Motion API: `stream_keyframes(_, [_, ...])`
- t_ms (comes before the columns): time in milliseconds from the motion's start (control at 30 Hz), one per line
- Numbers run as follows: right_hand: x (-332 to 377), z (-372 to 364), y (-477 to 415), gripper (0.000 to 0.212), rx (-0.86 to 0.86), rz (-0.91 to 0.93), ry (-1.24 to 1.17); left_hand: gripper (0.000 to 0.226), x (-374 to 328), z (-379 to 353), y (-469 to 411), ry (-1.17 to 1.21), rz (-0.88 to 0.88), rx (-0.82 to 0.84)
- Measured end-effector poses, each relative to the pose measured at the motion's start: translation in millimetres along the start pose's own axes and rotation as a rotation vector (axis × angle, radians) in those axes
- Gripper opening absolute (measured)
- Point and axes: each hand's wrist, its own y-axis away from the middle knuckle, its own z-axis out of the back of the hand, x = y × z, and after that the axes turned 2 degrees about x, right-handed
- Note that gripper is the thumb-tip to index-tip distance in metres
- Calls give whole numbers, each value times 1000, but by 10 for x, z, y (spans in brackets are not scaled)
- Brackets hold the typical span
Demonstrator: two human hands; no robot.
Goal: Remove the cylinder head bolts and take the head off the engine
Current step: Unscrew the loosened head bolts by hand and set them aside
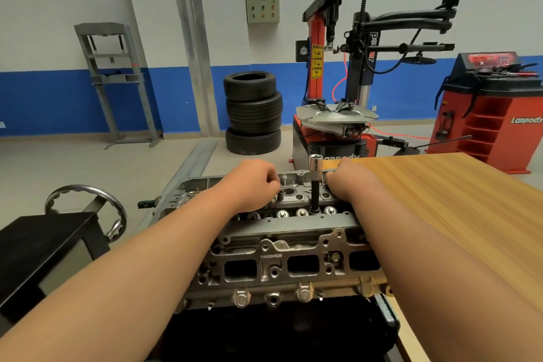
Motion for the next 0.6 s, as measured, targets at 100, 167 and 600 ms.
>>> stream_keyframes(100, [0,-1,-18,49,9,-8,6,16,-10,-36,-13,5,9,-12])
stream_keyframes(167, [3,0,-27,48,13,-14,5,18,-5,-50,-1,10,18,0])
stream_keyframes(600, [-23,-32,-99,47,-1,-21,-27,14,-570,653,632,229,-119,481])
